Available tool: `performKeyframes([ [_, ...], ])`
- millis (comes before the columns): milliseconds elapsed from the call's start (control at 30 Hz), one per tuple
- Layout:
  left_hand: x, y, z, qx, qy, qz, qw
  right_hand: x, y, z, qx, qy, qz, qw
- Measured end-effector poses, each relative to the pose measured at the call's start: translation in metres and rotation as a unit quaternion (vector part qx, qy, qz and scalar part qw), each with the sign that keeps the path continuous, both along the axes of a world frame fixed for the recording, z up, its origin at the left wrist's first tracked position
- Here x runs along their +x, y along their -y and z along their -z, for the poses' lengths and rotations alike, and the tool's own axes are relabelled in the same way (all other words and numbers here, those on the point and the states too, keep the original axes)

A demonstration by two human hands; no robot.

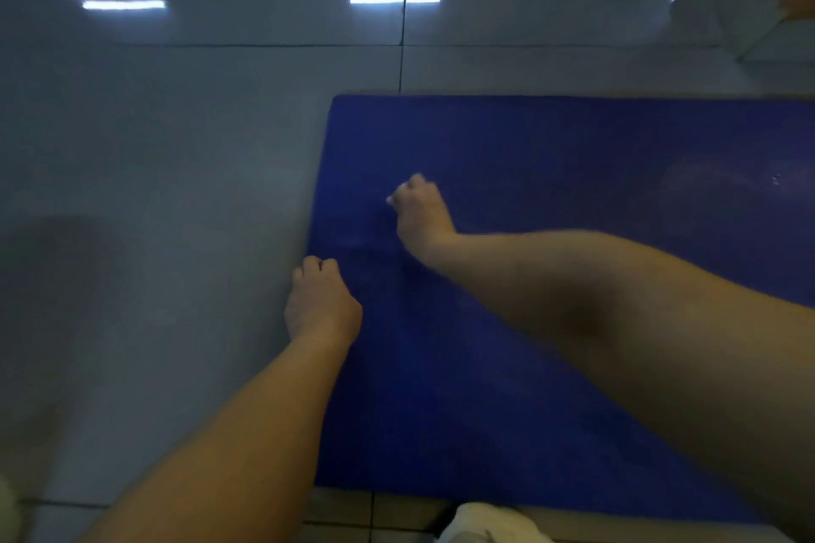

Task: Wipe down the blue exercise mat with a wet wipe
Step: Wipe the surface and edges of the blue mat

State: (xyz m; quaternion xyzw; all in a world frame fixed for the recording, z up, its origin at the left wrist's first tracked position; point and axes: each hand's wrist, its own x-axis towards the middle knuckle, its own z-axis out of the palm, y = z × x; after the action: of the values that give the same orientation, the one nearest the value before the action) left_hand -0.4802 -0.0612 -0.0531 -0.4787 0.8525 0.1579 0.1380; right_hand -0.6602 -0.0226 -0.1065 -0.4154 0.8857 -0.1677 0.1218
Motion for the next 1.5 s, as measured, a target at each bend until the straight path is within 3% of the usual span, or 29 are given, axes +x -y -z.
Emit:
performKeyframes([
  [67, -0.002, 0.003, 0.0, 0.002, -0.002, -0.003, 1.0, 0.046, -0.012, 0.013, -0.076, 0.051, -0.125, 0.988],
  [167, -0.003, 0.006, 0.002, -0.002, 0.003, -0.013, 1.0, 0.087, -0.037, 0.018, -0.089, 0.069, -0.338, 0.934],
  [233, 0.001, 0.007, 0.004, -0.004, 0.011, -0.028, 1.0, 0.073, -0.033, 0.016, -0.088, 0.044, -0.384, 0.918],
  [300, 0.009, 0.01, 0.006, -0.006, 0.005, -0.04, 0.999, 0.05, -0.015, 0.019, -0.09, 0.014, -0.384, 0.919],
  [433, 0.022, 0.015, 0.01, 0.007, -0.012, -0.081, 0.997, 0.009, 0.021, 0.005, -0.088, -0.032, -0.177, 0.98],
  [500, 0.028, 0.019, 0.012, 0.026, -0.031, -0.121, 0.992, 0.011, 0.036, -0.002, -0.047, -0.02, -0.139, 0.989],
  [700, 0.05, 0.037, 0.009, 0.072, -0.023, -0.206, 0.976, 0.09, 0.026, 0.022, -0.093, 0.089, -0.264, 0.956],
  [833, 0.048, 0.045, 0.006, 0.069, -0.01, -0.2, 0.977, 0.091, 0.018, 0.015, -0.067, 0.074, -0.381, 0.919],
  [1033, 0.01, 0.022, 0.001, 0.001, -0.014, -0.145, 0.989, 0.032, -0.016, 0.008, -0.082, 0.082, -0.186, 0.976],
  [1267, -0.038, -0.043, 0.008, -0.028, -0.031, 0.001, 0.999, -0.051, -0.147, 0.001, -0.037, 0.016, 0.034, 0.999],
  [1367, -0.051, -0.07, 0.01, -0.039, -0.032, 0.042, 0.998, -0.094, -0.213, -0.002, 0.001, -0.005, 0.19, 0.982],
  [1500, -0.062, -0.101, 0.007, -0.011, -0.044, 0.073, 0.996, -0.116, -0.262, -0.011, 0.065, 0.02, 0.371, 0.926],
])
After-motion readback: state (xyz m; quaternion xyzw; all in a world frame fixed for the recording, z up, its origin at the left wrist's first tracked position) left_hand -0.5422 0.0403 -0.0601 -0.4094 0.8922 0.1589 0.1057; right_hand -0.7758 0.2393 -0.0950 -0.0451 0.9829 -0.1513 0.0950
